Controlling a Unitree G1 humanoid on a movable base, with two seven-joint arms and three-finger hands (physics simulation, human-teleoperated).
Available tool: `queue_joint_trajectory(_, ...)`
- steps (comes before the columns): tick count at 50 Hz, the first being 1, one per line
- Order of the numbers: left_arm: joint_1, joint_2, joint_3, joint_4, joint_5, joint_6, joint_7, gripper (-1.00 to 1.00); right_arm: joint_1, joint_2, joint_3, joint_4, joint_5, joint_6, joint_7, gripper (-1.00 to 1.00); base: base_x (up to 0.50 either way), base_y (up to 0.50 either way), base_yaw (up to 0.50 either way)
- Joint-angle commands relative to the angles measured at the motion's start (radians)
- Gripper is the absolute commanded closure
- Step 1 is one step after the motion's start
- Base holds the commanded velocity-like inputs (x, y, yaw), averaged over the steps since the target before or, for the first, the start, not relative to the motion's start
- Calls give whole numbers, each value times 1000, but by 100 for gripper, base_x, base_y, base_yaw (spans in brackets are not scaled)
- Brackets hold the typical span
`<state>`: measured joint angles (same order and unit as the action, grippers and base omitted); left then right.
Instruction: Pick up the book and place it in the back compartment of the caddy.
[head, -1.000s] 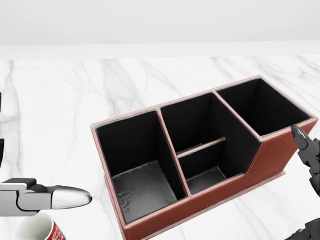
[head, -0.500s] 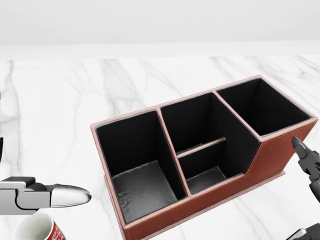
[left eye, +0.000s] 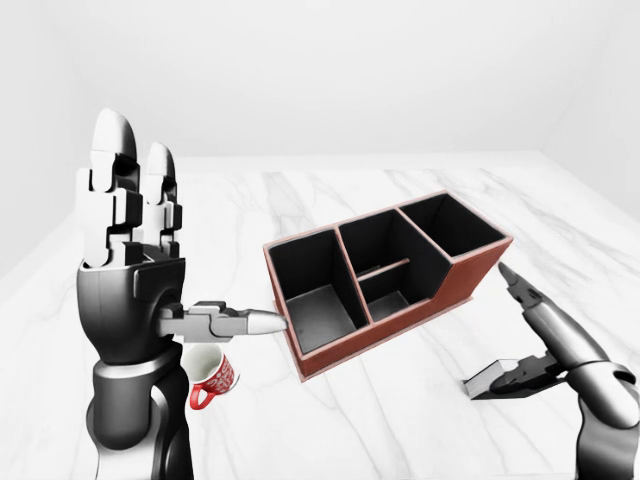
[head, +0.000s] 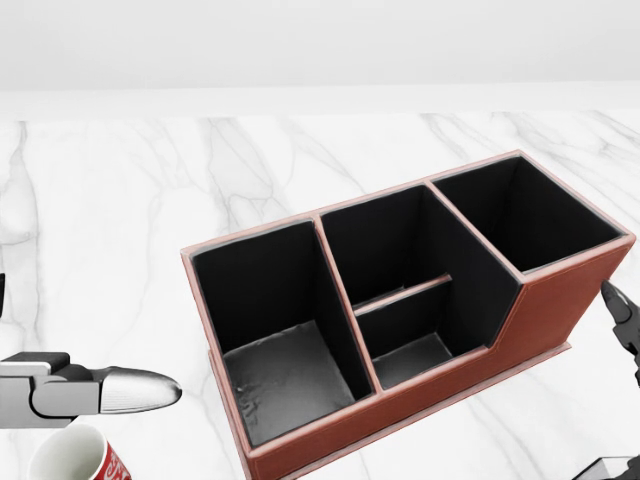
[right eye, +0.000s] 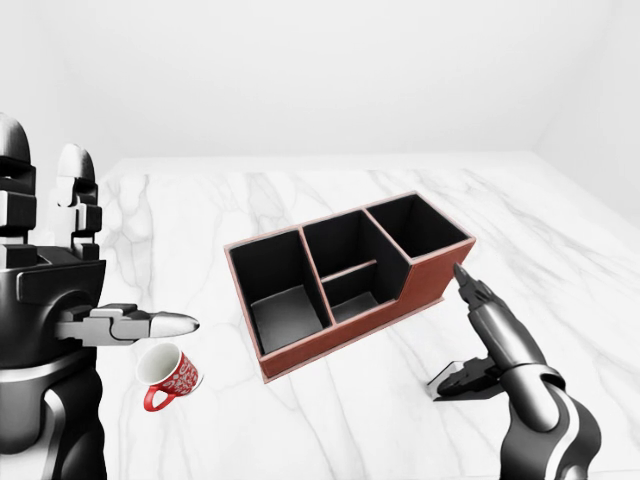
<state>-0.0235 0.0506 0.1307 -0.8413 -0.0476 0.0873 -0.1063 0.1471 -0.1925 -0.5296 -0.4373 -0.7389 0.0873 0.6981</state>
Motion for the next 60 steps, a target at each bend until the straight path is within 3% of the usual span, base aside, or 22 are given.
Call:
queue_joint_trajectory(1, 1, -1, -1, -1, 1, 0, 0, -100, -1, -11, -18, 27, 3, 0, 0, -100, 0, 0, 0)
queue_joint_trajectory(60, 9, -5, -10, -9, 6, 0, 0, -100, 0, -75, -105, 171, 22, 0, 0, -100, 0, 0, 0)
